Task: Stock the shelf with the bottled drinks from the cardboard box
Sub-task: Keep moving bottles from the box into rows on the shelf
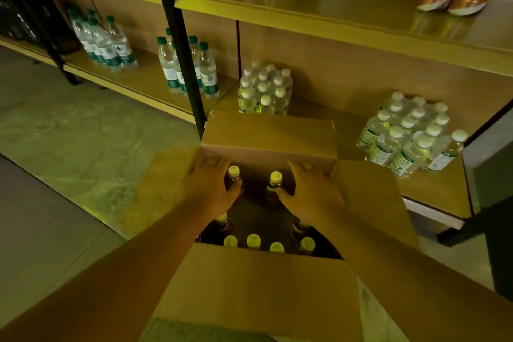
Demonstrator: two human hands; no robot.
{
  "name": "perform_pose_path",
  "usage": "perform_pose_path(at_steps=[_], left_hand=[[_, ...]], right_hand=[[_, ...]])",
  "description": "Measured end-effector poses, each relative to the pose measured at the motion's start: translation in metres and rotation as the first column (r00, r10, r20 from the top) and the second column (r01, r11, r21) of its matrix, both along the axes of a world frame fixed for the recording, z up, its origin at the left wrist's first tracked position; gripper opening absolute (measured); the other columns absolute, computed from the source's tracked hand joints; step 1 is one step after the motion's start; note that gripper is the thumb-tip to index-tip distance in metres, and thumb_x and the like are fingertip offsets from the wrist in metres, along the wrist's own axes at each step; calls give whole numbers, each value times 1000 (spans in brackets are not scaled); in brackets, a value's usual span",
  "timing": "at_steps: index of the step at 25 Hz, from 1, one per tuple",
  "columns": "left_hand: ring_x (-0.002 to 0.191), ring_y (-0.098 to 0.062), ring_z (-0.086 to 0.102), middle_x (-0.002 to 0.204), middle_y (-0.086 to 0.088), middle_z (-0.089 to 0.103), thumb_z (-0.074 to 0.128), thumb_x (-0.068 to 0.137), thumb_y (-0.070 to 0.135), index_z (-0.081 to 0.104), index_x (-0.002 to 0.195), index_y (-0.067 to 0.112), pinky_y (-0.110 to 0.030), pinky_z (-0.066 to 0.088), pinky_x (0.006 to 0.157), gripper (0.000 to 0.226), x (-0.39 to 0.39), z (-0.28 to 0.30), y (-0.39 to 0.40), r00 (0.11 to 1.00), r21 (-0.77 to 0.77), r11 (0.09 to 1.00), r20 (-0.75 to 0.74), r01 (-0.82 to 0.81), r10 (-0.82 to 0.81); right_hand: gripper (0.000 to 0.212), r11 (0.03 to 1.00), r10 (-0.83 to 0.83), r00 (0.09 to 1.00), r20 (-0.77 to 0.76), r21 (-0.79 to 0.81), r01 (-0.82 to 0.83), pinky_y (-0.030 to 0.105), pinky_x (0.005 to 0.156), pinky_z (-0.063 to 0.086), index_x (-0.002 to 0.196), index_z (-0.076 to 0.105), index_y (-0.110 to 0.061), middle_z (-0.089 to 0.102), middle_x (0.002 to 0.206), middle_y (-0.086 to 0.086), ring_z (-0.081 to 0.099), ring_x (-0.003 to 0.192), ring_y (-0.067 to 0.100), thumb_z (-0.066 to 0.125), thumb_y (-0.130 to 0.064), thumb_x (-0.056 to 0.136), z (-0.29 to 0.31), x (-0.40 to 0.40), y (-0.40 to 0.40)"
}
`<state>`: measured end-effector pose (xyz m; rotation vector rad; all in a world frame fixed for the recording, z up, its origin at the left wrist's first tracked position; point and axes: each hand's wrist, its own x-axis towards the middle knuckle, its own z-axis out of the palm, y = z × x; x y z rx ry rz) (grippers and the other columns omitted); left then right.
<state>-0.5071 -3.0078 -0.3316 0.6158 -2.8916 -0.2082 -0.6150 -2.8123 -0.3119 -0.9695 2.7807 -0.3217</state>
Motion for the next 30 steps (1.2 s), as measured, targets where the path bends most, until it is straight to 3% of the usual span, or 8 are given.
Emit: perform_pose_path(at_steps=[8,15,19,21,23,26,30], left_hand=[[117,-25,53,125,1,57,44,86,57,46,127,26,-42,50,87,52,-34,-55,-15,997,35,998,57,-45,43],[131,-26,42,142,-2,47,54,87,54,38,142,22,-44,48,93,66,-53,-92,-26,995,165,983,62,-86,76],[132,-28,42,144,-6,43,61,89,42,31,147,16,-44,48,94,70,-63,-112,-31,994,272,957,56,-103,91],[127,-27,48,140,-8,47,64,90,36,33,144,13,-38,47,90,67,-70,-121,-33,992,325,938,57,-123,110],[118,-26,55,128,-10,54,67,88,32,42,135,9,-31,44,81,58,-79,-130,-34,989,379,914,49,-147,139],[100,-28,62,110,-11,61,70,87,30,51,118,6,-30,43,71,44,-90,-138,-34,961,501,826,46,-260,274],[90,-28,61,98,-9,60,69,88,29,55,104,8,-31,39,65,30,-98,-148,-36,915,600,718,60,-352,399]], right_hand=[[68,999,-8,999,42,-42,10,41,97,47,147,33,-19,42,148,4,39,136,25,56,-52,92,-63,-34,-25],[75,992,-77,993,93,-95,86,41,105,41,153,26,-17,33,155,4,31,142,26,59,-46,93,-105,-48,-45],[77,973,-133,978,158,-166,159,39,106,41,152,27,-18,33,154,5,34,141,26,65,-42,90,-135,-50,-59],[72,916,-220,937,272,-272,295,38,99,46,144,40,-17,43,144,6,44,132,26,73,-39,84,-152,-53,-64],[64,832,-294,866,404,-337,440,33,82,49,133,48,-15,51,131,7,54,116,24,77,-36,80,-165,-57,-67],[51,798,-312,810,496,-325,507,24,60,40,123,52,-13,57,118,5,54,94,17,77,-32,83,-176,-65,-69],[45,760,-319,779,541,-346,551,28,71,42,123,55,-14,57,112,1,52,92,14,76,-26,85,-186,-70,-74]])
